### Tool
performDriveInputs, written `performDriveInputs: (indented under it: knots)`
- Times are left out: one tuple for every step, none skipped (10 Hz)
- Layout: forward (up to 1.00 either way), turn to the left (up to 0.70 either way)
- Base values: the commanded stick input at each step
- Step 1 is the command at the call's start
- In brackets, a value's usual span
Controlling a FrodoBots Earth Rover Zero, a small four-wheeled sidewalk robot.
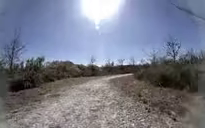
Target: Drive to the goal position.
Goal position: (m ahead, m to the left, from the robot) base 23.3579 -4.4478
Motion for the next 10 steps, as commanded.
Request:
performDriveInputs:
  knots:
    - [0.5,0.0]
    - [0.5,0.0]
    - [0.5,0.0]
    - [0.5,0.0]
    - [0.5,0.0]
    - [0.5,0.0]
    - [0.5,0.0]
    - [0.5,0.0]
    - [0.5,0.0]
    - [0.5,0.0]
